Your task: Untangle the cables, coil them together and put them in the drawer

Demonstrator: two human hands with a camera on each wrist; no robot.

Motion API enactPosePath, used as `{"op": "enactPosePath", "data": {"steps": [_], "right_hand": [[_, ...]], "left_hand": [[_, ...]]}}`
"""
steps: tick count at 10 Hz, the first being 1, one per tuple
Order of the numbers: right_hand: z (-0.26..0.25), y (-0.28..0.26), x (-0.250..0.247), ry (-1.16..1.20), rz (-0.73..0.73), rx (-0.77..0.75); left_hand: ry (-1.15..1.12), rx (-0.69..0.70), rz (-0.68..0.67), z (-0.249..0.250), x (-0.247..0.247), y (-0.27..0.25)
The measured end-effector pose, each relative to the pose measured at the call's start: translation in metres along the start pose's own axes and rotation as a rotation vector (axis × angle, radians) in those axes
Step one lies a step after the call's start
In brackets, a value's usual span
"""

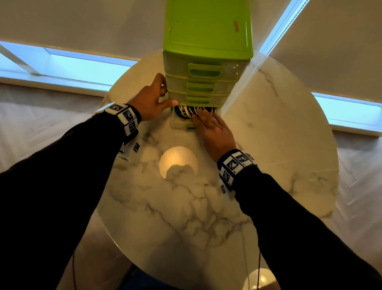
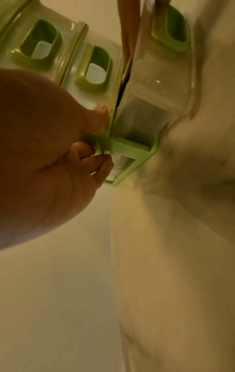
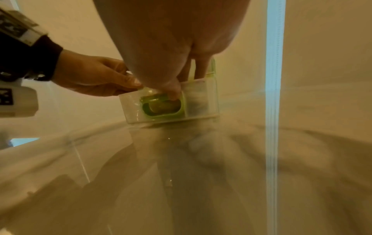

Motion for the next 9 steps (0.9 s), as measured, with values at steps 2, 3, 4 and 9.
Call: {"op": "enactPosePath", "data": {"steps": [2, 3, 4, 9], "right_hand": [[0.085, -0.037, 0.006, 0.478, 0.006, 0.665], [0.092, -0.014, 0.038, 0.836, -0.268, 0.595], [0.104, 0.003, 0.047, 0.885, -0.226, 0.656], [0.1, -0.008, 0.03, 0.717, -0.139, 0.689]], "left_hand": [[-0.184, 0.011, -0.117, -0.002, 0.021, -0.012], [-0.159, 0.016, -0.09, -0.007, 0.025, -0.014], [-0.146, 0.029, 0.0, -0.012, 0.02, -0.017], [-0.091, -0.025, 0.235, -0.004, 0.016, -0.034]]}}
Point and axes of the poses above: each hand's wrist, its own y-axis towards the middle knuckle, its own x-axis out of the palm, z = x × y, the point moved 10 cm from there along y, towards the middle knuckle, and after that the axes turned 10 degrees about -y, right-handed, at the moved point
